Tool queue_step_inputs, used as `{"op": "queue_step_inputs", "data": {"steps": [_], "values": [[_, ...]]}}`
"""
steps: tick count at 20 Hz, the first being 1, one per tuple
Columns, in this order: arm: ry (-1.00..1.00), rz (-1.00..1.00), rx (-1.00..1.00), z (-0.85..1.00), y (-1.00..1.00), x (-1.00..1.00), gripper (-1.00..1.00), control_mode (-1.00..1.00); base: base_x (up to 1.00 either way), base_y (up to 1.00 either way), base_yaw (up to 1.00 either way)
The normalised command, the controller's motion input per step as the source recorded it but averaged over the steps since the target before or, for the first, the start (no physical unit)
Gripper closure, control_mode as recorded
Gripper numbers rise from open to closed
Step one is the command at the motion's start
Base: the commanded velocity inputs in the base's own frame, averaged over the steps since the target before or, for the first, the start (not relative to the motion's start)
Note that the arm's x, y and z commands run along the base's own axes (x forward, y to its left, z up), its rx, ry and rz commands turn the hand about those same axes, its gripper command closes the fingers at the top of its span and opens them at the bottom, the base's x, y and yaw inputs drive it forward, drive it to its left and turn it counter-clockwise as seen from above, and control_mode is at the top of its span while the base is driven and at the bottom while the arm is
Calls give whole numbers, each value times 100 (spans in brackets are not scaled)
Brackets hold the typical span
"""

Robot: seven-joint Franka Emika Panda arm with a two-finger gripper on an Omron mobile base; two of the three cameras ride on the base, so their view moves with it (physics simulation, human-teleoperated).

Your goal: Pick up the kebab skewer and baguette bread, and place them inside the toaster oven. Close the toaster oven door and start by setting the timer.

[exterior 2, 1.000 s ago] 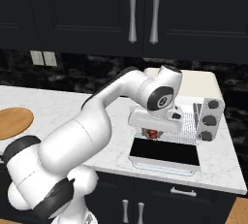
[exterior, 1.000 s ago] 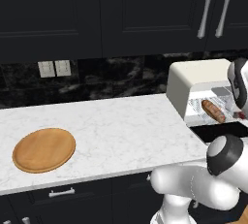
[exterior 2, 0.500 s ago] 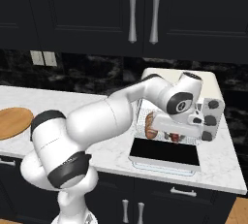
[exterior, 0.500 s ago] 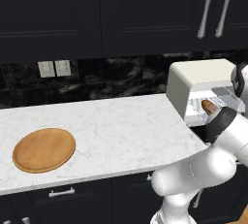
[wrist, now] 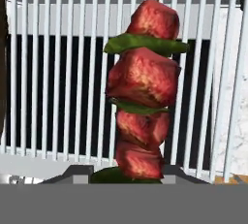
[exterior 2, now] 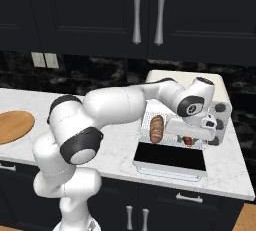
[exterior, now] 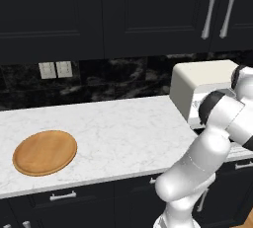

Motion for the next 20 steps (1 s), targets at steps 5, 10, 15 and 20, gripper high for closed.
{"op": "queue_step_inputs", "data": {"steps": [5,10,15,20], "values": [[0,0,0,-16,0,49,100,-100,0,0,0],[0,0,0,-27,0,38,100,-100,0,0,0],[0,0,0,-24,-6,28,100,-100,0,0,0],[0,0,0,-35,-1,-10,100,-100,0,0,0]]}}
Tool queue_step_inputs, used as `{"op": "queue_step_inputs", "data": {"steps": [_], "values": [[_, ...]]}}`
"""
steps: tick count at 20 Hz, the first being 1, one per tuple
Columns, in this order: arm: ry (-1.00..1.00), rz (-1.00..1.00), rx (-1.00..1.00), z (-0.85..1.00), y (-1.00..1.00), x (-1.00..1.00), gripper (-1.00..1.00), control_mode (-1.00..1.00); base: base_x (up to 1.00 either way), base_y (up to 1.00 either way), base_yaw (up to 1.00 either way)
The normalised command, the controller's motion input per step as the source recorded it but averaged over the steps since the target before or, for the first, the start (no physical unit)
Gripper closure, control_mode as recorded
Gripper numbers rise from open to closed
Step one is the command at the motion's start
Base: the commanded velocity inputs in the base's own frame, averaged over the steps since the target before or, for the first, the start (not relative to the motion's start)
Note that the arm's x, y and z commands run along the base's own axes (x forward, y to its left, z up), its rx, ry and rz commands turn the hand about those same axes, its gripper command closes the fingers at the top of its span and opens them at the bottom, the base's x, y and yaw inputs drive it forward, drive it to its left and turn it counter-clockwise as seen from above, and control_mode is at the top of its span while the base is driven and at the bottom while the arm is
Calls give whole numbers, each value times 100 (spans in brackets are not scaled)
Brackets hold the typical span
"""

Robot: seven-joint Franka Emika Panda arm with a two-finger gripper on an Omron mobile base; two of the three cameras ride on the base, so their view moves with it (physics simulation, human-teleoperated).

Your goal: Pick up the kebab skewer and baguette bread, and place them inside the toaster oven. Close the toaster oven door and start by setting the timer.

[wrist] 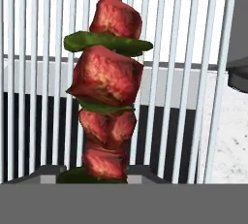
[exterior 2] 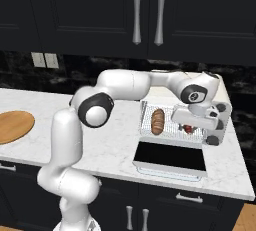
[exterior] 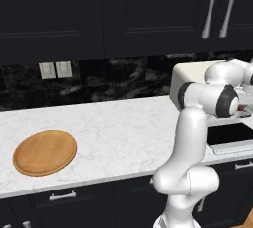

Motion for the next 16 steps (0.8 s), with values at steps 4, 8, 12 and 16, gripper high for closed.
{"op": "queue_step_inputs", "data": {"steps": [4,8,12,16], "values": [[0,0,0,-36,6,-26,-100,-100,0,0,0],[-3,0,0,-11,9,-13,-100,-100,0,0,0],[-5,-2,0,0,8,-2,-100,-100,0,0,0],[-5,-5,-4,5,0,-36,-100,-100,0,0,0]]}}
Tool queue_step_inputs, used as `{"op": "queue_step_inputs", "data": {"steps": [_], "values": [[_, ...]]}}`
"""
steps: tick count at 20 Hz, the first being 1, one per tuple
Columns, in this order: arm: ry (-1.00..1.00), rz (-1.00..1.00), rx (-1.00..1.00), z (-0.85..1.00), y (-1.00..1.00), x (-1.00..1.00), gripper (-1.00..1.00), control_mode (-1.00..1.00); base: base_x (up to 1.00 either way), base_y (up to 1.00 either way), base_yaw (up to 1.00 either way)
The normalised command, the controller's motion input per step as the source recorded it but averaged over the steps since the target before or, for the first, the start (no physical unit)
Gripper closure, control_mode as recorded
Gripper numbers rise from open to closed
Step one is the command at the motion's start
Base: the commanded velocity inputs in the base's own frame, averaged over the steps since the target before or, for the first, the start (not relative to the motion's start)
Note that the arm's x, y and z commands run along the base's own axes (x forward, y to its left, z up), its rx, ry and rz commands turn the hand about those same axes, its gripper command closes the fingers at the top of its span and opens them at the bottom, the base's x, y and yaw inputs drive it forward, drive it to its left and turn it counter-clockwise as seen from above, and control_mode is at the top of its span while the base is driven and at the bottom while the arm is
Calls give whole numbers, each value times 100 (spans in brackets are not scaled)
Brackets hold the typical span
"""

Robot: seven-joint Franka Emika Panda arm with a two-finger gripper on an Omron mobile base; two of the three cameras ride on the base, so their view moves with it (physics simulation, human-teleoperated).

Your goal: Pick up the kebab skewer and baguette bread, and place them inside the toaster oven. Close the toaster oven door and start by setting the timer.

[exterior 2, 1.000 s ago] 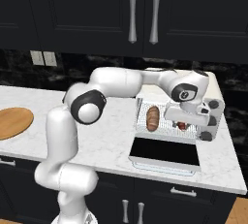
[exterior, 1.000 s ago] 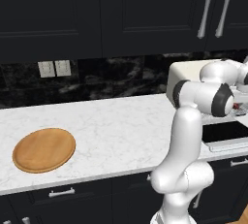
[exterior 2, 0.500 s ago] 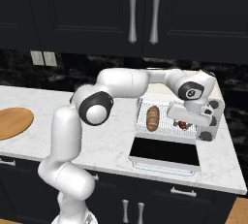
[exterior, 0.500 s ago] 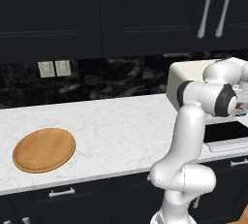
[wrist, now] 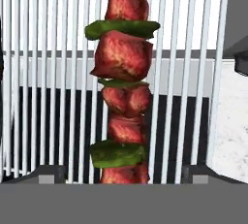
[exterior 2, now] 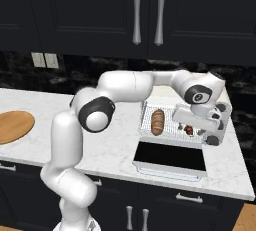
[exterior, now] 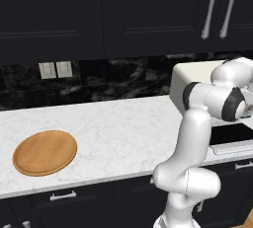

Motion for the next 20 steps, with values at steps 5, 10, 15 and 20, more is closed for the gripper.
{"op": "queue_step_inputs", "data": {"steps": [5,10,15,20], "values": [[-12,-8,-7,30,-19,-67,-100,-100,0,0,0],[-11,-30,-3,14,2,-97,-100,-100,0,0,0],[0,-52,0,-18,70,-87,-100,-100,0,0,0],[0,-32,-2,-12,58,-41,-100,-100,0,0,0]]}}
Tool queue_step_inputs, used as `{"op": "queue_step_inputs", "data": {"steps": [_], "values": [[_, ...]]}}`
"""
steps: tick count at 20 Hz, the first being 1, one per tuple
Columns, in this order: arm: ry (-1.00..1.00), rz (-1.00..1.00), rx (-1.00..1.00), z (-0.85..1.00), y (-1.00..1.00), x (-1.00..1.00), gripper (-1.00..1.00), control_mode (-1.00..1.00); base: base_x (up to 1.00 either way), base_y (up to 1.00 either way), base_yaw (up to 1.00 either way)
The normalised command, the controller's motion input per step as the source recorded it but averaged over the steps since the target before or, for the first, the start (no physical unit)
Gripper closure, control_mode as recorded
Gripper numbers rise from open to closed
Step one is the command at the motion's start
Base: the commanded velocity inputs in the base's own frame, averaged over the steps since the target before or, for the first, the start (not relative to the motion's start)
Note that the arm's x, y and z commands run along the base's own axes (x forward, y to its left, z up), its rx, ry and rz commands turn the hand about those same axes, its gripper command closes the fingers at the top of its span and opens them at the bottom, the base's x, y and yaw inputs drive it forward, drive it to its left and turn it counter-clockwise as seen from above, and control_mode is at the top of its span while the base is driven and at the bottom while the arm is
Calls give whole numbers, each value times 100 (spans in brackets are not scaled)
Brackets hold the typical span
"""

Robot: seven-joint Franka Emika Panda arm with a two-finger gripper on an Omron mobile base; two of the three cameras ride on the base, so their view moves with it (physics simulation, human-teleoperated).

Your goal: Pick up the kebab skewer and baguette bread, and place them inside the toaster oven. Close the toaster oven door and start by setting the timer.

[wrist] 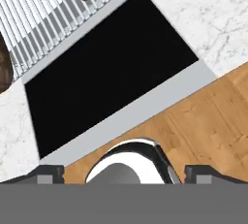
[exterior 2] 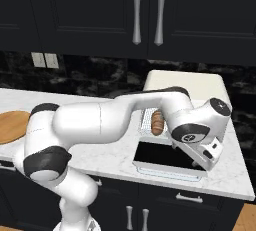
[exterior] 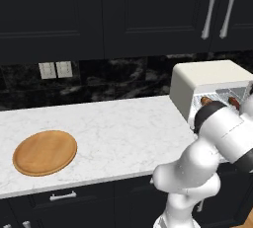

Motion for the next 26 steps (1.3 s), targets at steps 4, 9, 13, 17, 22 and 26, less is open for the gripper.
{"op": "queue_step_inputs", "data": {"steps": [4,9,13,17,22,26], "values": [[0,-16,-16,-12,26,15,-100,-100,0,0,0],[0,-11,-24,-20,12,22,-100,-100,0,0,0],[1,-6,-13,-19,-4,2,-100,-100,0,0,0],[0,-3,-8,-4,0,0,-100,-100,0,0,0],[0,-1,-6,0,0,3,-100,-100,0,0,0],[0,-2,-3,-1,-4,0,-100,-100,0,0,0]]}}
